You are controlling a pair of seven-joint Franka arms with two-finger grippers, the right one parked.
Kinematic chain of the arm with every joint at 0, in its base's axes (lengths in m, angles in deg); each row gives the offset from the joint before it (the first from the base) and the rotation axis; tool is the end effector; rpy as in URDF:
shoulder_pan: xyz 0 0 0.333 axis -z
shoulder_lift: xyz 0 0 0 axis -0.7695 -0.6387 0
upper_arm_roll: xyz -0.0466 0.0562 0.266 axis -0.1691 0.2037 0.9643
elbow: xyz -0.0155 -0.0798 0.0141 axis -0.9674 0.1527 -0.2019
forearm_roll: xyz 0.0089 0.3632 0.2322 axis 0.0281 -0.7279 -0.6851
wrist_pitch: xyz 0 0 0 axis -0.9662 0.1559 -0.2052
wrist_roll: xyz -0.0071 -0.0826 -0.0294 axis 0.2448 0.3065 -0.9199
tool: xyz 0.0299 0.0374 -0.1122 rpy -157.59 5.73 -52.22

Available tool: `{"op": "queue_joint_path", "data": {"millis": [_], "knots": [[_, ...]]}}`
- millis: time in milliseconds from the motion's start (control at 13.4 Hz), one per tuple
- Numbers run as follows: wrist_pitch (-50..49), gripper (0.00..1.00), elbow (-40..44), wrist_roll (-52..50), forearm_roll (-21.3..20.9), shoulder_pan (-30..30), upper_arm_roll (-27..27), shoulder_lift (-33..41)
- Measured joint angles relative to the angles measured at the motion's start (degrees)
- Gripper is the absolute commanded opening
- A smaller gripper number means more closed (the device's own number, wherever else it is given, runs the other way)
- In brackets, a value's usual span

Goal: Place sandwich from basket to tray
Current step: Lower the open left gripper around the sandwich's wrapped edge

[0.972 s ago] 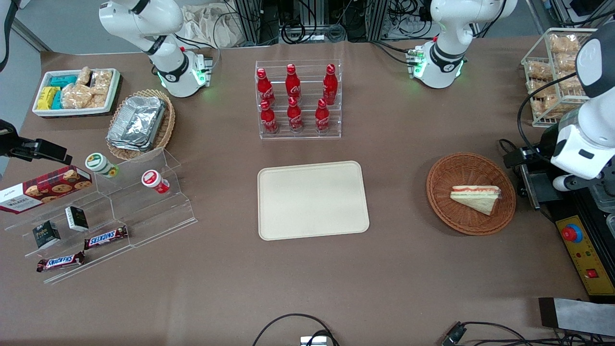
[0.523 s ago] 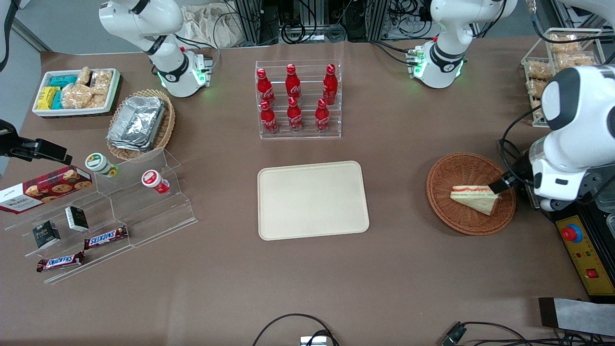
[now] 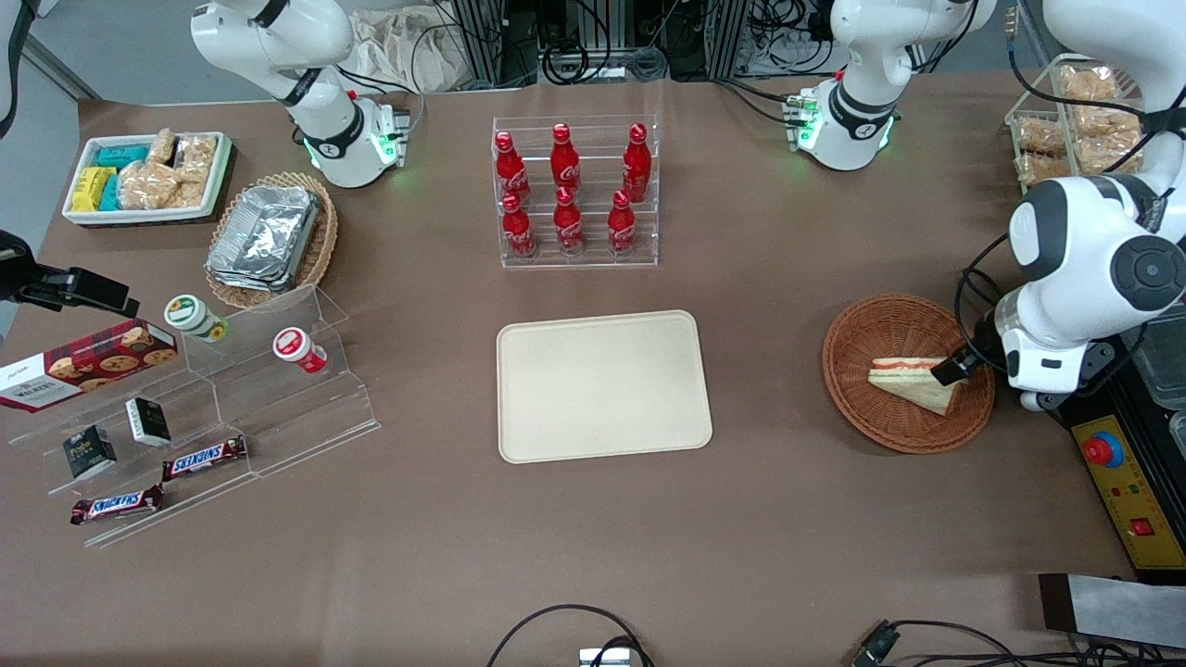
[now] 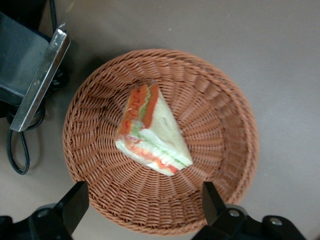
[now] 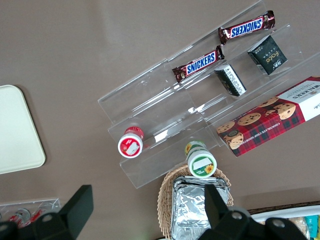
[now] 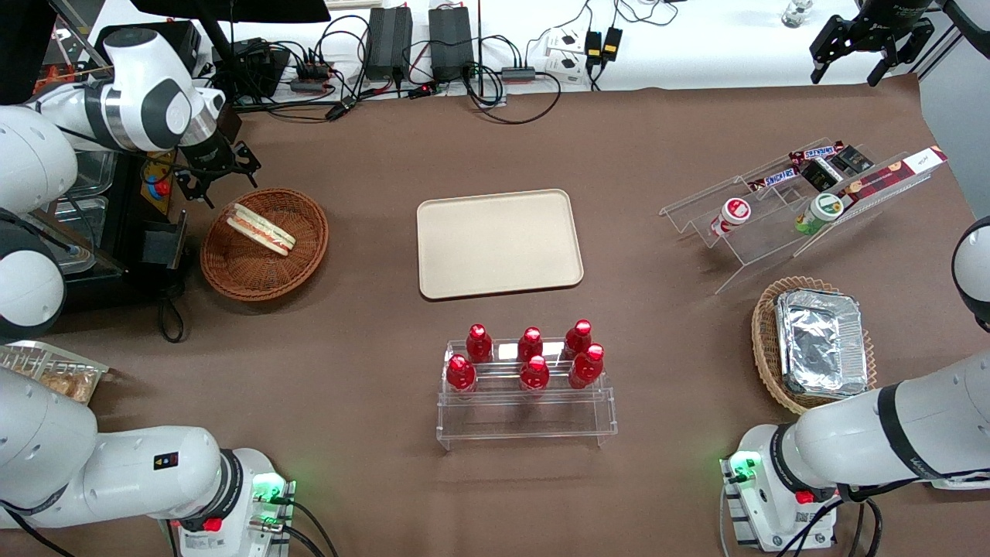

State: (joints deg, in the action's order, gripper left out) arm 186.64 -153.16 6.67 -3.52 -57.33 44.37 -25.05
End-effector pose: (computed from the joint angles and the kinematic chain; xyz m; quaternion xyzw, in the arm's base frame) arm 0.5884 0.0207 0.2697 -0.9470 -0.3164 0.0465 0.0312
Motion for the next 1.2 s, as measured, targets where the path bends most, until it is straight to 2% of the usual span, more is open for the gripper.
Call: {"op": "queue_joint_path", "data": {"millis": [449, 972, 1047, 1121, 1196], "knots": [[7.35, 1.0, -3.32, 1.09, -0.02, -3.07, 0.07, -3.09], [14.78, 0.99, -6.54, 1.11, -0.02, -3.29, 0.09, -6.91], [15.22, 0.8, -6.76, 1.11, -0.02, -3.3, 0.11, -7.42], [15.4, 0.51, -6.78, 1.11, -0.02, -3.32, 0.12, -7.93], [15.58, 0.32, -6.78, 1.11, -0.02, -3.32, 0.13, -8.4]]}}
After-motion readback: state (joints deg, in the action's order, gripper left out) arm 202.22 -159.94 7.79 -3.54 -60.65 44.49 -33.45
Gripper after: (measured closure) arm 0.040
